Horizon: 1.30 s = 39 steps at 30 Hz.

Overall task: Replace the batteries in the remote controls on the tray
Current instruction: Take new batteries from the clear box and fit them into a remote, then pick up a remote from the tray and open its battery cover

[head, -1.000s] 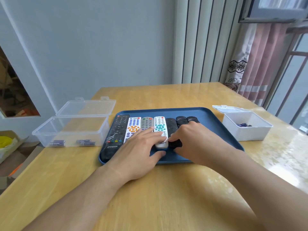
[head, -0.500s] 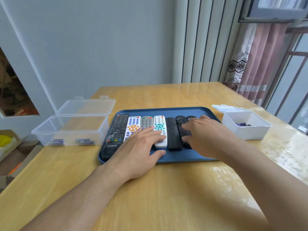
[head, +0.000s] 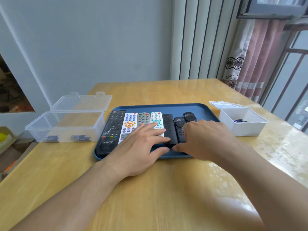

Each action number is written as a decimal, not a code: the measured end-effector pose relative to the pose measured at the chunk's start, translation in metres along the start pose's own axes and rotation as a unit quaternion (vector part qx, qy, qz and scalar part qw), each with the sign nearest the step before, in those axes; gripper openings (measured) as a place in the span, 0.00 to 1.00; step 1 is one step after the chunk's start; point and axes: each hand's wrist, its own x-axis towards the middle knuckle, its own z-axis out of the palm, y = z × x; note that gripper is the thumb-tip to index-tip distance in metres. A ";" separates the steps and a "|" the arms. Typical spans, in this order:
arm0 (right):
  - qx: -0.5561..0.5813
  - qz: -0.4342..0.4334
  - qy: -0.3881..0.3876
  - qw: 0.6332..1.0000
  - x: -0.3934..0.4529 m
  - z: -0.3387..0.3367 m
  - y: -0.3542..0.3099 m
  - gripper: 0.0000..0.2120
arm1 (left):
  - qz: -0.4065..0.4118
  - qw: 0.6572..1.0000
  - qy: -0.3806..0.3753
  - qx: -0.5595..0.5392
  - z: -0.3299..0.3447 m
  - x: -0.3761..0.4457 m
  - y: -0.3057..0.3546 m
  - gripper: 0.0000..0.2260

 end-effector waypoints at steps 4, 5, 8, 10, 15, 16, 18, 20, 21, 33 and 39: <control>-0.029 0.004 -0.014 0.999 -0.001 0.001 -0.002 0.25 | -0.004 1.000 0.002 -0.003 -0.001 0.000 0.002 0.19; -0.024 0.007 -0.015 1.000 -0.001 0.002 -0.003 0.24 | -0.007 1.000 0.001 -0.005 -0.001 0.000 0.003 0.19; 0.005 0.014 -0.017 1.000 -0.001 0.001 -0.004 0.18 | -0.008 1.000 0.004 -0.003 -0.002 0.000 0.004 0.19; 0.039 0.025 -0.011 0.999 -0.002 -0.003 -0.005 0.18 | -0.010 1.000 0.005 -0.001 -0.002 -0.001 0.005 0.19; 0.082 0.061 0.089 0.991 -0.001 -0.010 -0.002 0.13 | -0.004 0.999 0.032 0.009 0.000 0.000 0.004 0.22; 0.089 0.068 0.113 0.987 0.000 -0.010 -0.001 0.12 | 0.001 0.999 0.044 0.011 0.001 0.001 0.003 0.23; 0.107 0.073 0.160 0.979 0.001 -0.012 0.000 0.12 | 0.016 0.997 0.079 0.012 0.002 0.003 0.002 0.23; 0.157 0.064 0.193 0.967 0.002 -0.017 0.001 0.12 | 0.022 0.991 0.129 0.005 0.001 0.004 0.001 0.23; 0.202 0.053 0.200 0.957 0.003 -0.019 0.001 0.12 | 0.015 0.988 0.154 -0.002 0.001 0.004 0.002 0.23; 0.746 -0.021 -0.048 0.664 0.008 -0.002 -0.024 0.19 | -0.132 0.724 0.282 -0.615 -0.024 0.006 0.015 0.15; 0.740 -0.015 -0.033 0.672 0.013 0.011 -0.024 0.15 | -0.131 0.704 0.308 -0.626 -0.022 0.006 0.020 0.08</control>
